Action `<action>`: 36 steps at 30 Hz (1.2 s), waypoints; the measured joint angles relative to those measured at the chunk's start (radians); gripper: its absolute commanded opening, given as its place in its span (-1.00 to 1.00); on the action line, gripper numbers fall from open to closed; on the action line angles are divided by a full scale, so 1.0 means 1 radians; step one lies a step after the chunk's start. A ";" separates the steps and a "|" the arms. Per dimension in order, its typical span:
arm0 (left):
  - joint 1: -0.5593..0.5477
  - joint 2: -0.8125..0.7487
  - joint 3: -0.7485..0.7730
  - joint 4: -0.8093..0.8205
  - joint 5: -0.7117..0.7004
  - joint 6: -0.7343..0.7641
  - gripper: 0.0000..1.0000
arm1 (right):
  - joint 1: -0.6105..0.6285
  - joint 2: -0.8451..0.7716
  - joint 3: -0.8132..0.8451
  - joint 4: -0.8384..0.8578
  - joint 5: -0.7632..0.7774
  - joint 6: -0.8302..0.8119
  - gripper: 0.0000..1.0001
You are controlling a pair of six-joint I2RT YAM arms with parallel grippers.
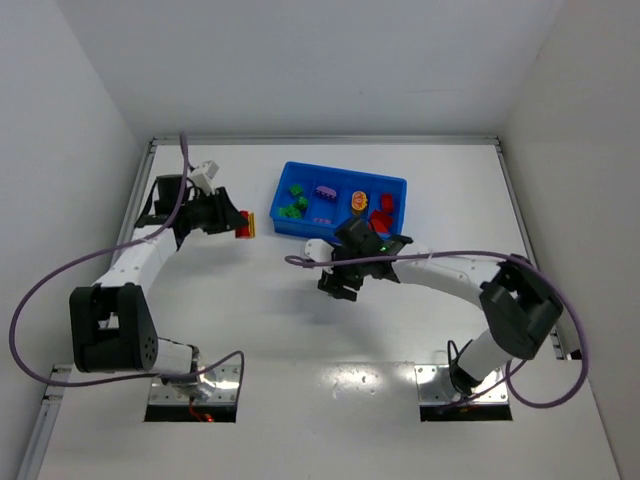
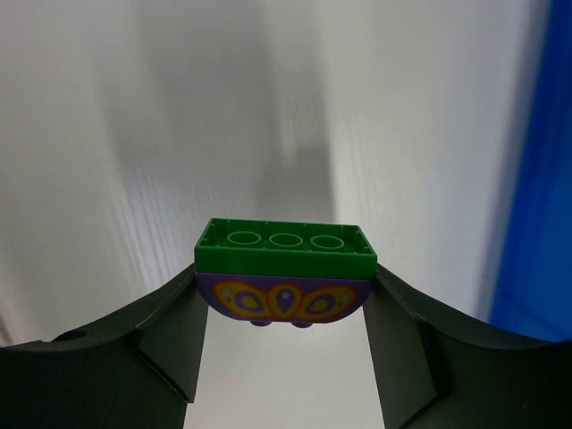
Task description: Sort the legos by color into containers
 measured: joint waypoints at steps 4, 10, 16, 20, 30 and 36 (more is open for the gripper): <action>0.044 0.020 -0.046 -0.043 -0.097 -0.023 -0.88 | 0.000 -0.103 0.027 0.043 -0.072 0.011 -0.86; 0.050 0.111 -0.046 -0.052 -0.245 -0.056 -0.84 | 0.000 -0.118 0.122 0.098 -0.177 0.038 -0.86; 0.050 0.216 -0.046 -0.074 -0.414 -0.077 -0.73 | -0.001 -0.118 0.132 0.137 -0.293 0.039 -0.86; 0.050 0.230 -0.035 -0.072 -0.459 -0.094 -0.35 | 0.000 -0.118 0.132 0.154 -0.322 0.021 -0.86; 0.050 0.244 -0.019 -0.089 -0.336 -0.074 0.47 | 0.000 -0.115 0.136 0.167 -0.256 -0.050 -0.86; 0.050 0.072 -0.028 -0.037 -0.087 -0.069 0.47 | 0.000 -0.089 0.141 0.188 -0.194 -0.069 -0.86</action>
